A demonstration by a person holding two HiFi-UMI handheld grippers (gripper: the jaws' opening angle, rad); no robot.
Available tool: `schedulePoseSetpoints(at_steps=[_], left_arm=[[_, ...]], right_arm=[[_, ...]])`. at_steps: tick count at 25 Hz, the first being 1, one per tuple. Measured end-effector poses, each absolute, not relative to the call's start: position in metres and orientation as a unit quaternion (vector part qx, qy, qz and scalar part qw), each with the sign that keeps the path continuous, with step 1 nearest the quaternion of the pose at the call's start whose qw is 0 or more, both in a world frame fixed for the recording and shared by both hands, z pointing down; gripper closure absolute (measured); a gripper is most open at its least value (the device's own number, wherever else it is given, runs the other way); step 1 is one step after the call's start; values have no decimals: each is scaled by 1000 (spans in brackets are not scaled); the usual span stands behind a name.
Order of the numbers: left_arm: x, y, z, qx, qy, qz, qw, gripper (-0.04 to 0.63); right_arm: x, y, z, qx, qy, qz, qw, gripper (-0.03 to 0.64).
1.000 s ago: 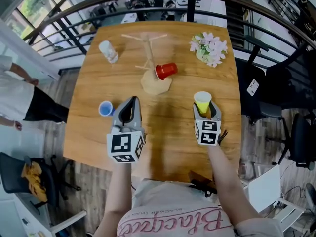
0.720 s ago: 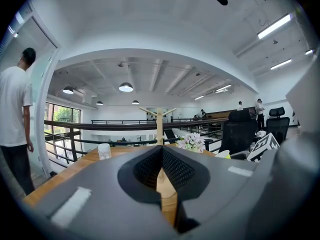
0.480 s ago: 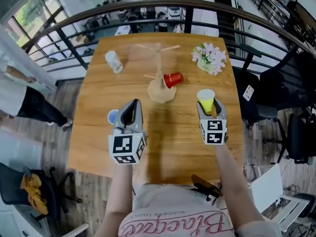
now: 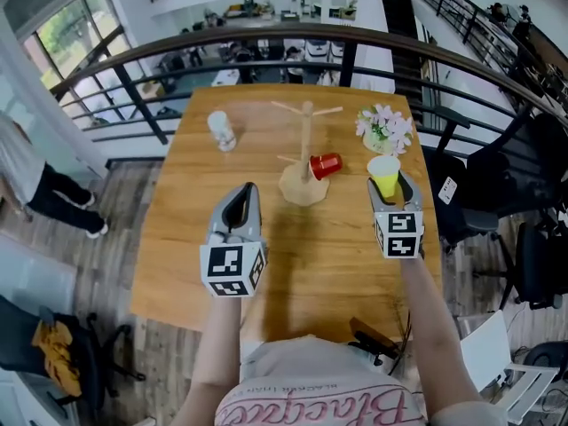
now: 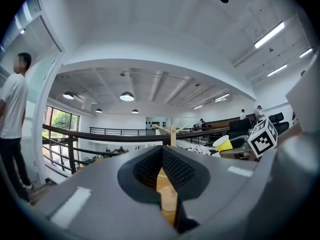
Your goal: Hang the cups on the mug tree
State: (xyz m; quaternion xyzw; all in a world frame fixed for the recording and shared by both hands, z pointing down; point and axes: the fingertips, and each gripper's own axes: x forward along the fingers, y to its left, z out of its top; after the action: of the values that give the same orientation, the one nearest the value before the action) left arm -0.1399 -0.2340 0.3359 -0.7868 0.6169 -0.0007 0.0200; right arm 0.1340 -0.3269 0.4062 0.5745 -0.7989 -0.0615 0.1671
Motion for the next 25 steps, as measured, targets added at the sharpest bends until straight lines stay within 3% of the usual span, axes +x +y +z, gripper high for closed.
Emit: schedulePoseSetpoints(at_steps=[12,25], left_arm=[[-148,-242,309,-793,607,12,49,584],[-159,-239,309,-786,616,11,49,584]], right_arm=[[111,-348,349,556,-801,-137,175,345],[79,-386,310,476,-747,-324,334,344]])
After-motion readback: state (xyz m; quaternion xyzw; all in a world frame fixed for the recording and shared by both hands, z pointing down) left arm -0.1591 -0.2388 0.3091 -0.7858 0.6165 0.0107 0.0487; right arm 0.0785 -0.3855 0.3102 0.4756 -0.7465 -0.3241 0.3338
